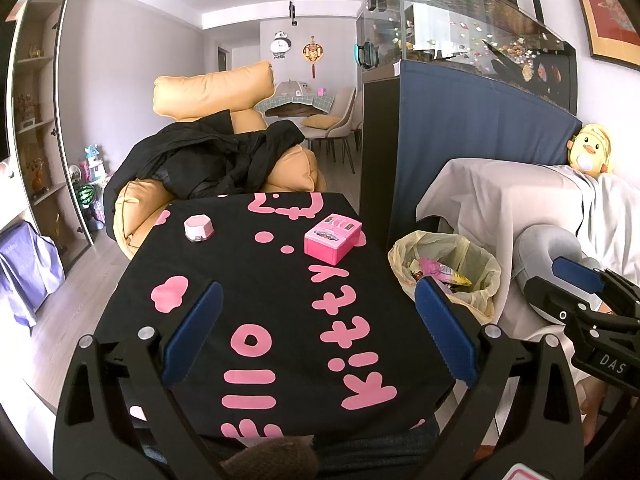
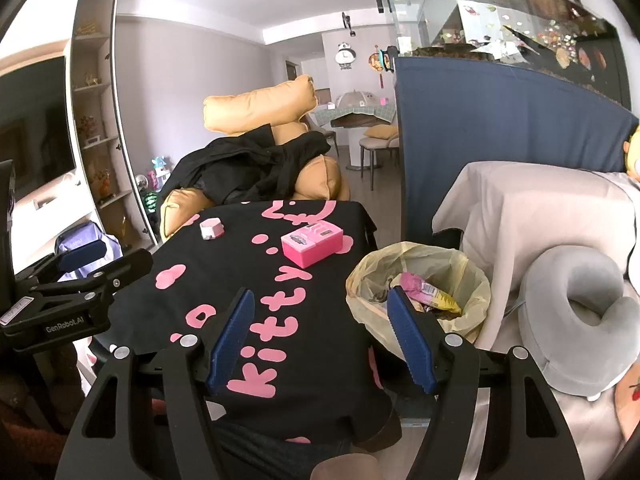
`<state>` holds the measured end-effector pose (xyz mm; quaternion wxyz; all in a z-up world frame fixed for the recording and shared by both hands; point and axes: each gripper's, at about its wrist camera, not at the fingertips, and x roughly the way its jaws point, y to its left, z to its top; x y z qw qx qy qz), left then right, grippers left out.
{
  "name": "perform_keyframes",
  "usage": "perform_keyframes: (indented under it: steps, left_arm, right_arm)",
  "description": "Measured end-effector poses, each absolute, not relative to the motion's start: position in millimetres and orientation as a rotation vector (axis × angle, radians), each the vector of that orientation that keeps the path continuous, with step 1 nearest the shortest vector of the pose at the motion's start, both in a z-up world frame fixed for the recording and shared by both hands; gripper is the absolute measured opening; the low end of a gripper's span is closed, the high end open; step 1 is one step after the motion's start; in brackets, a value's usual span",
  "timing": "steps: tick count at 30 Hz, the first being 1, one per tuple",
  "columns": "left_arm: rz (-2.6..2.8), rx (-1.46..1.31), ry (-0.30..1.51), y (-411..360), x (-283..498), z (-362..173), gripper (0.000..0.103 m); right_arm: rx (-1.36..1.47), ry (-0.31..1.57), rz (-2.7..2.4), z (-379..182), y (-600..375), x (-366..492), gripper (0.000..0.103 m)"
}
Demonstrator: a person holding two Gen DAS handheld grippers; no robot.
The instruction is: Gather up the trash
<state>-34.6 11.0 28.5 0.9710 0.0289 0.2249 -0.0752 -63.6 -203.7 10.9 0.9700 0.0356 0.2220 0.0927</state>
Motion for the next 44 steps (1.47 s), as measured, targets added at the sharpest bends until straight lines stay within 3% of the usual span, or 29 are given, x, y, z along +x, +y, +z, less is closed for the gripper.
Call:
perform_keyframes:
  steps: [44]
  left_arm:
    - [-0.135,0.046,0.514,18.5,-20.1,16.1,0.092]
  right_arm:
    - [0.063,0.505,0.174,1.8,-196.5,-37.0,0.065]
